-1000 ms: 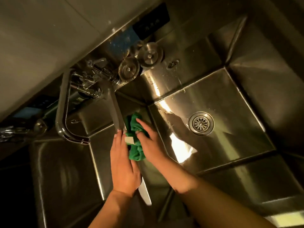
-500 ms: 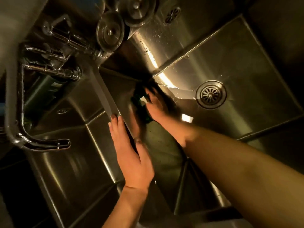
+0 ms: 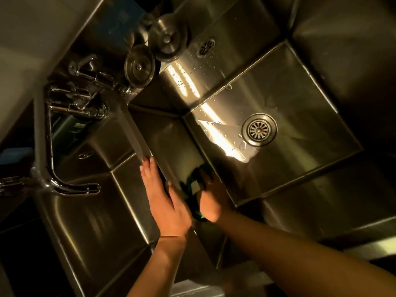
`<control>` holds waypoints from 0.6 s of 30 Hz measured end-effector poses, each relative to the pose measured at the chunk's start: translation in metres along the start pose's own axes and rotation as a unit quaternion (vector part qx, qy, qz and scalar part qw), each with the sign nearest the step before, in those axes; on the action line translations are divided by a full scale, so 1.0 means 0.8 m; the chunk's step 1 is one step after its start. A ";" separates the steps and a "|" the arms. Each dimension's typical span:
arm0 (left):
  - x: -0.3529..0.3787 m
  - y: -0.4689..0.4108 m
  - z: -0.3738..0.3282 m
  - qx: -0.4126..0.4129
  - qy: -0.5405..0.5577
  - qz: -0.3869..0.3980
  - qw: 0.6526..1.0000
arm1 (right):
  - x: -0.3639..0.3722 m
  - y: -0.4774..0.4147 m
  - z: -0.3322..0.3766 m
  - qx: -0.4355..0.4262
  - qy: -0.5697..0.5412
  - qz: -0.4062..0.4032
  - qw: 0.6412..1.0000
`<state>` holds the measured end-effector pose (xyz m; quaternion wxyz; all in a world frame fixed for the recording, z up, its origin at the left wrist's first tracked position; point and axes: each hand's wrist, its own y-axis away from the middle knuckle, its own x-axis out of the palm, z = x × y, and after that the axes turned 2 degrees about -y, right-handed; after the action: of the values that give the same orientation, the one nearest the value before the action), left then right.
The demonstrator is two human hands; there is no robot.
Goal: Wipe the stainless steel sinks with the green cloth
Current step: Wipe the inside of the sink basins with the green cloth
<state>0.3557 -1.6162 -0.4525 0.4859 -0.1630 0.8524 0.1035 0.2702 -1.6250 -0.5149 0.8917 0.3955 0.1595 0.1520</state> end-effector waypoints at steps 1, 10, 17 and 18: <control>0.000 -0.001 -0.001 0.004 -0.003 0.002 1.000 | 0.000 0.012 -0.001 0.004 0.017 0.017 1.000; 0.001 0.000 -0.007 0.003 0.014 -0.009 1.000 | -0.011 0.058 -0.017 -0.030 -0.096 0.081 0.992; 0.002 0.000 -0.001 0.017 0.013 0.001 1.000 | -0.007 -0.029 0.075 -0.195 -0.183 0.059 0.962; 0.002 0.001 0.000 0.016 0.014 0.001 1.000 | -0.004 -0.047 0.092 -0.211 -0.176 0.052 0.960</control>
<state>0.3544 -1.6162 -0.4539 0.4767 -0.1558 0.8606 0.0885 0.3023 -1.6984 -0.4959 0.9596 0.2269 -0.0562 0.1565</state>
